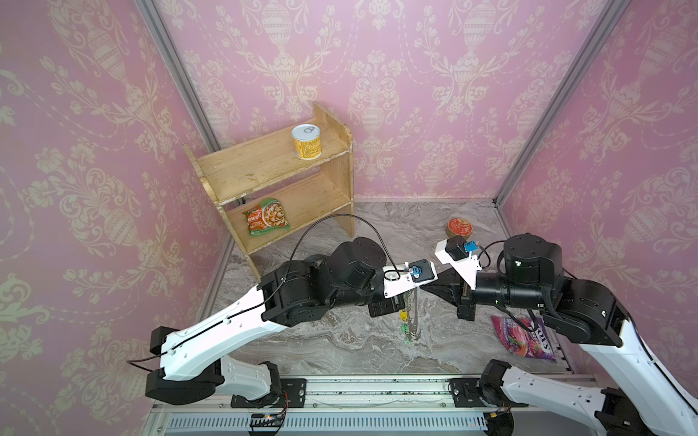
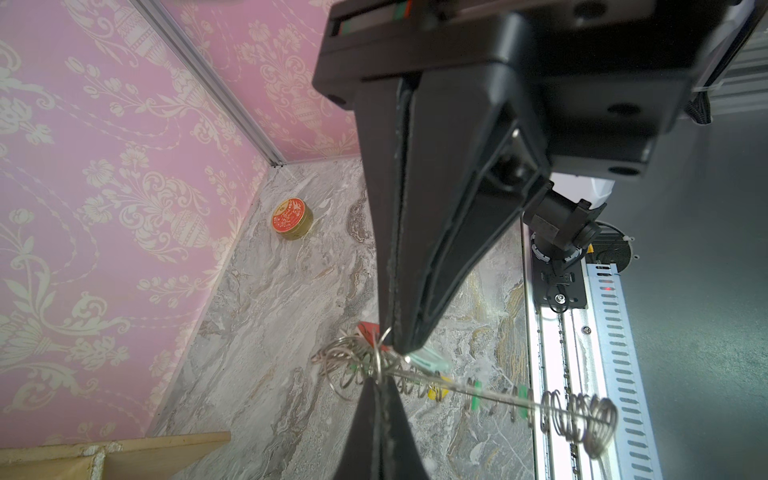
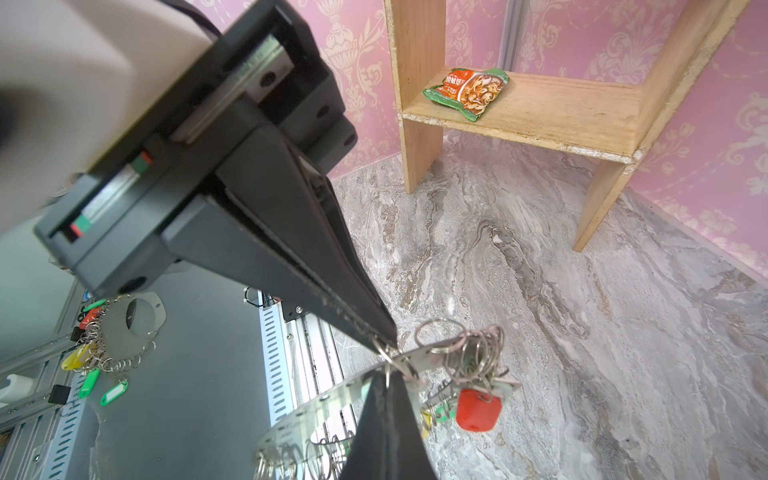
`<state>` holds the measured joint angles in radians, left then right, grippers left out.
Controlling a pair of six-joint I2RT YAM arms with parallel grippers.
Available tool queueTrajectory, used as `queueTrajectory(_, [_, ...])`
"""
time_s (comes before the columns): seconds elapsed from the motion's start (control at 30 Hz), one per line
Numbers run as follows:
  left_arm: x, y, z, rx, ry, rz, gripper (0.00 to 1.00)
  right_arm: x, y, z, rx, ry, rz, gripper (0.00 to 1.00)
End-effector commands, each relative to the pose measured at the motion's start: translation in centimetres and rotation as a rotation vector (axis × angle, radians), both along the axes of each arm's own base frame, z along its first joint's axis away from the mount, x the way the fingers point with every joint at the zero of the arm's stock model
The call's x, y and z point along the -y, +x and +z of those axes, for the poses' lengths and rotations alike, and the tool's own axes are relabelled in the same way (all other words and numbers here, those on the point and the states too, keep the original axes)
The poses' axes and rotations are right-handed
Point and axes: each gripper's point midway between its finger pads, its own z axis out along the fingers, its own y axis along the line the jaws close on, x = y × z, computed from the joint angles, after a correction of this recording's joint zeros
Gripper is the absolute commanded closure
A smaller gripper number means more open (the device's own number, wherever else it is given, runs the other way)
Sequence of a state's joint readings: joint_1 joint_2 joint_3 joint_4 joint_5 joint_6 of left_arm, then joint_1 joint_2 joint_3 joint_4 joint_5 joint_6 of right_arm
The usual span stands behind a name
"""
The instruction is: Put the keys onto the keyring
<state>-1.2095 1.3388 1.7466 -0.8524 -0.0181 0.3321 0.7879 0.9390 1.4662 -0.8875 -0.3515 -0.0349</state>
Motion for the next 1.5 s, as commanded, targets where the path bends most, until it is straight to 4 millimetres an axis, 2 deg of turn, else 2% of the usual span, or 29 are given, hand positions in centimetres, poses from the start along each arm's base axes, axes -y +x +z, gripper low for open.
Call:
queueTrajectory(0.0, [0.2, -1.1, 1.7, 0.037, -0.057, -0.048, 1.0, 0.2, 0.8, 0.6, 0.024, 0.016, -0.051, 1.0])
queueTrajectory(0.5, [0.2, -1.6, 1.9, 0.036, -0.063, -0.066, 1.0, 1.0, 1.6, 0.5, 0.035, 0.001, -0.11, 1.0])
queueTrajectory(0.93, [-0.4, -1.8, 3.2, 0.059, -0.13, -0.067, 1.0, 1.3, 2.0, -0.1, 0.023, -0.021, -0.143, 1.0])
queueTrajectory(1.47, [-1.0, -2.1, 5.1, 0.118, -0.238, -0.077, 1.0, 0.1, 1.5, -2.1, -0.078, -0.028, -0.098, 1.0])
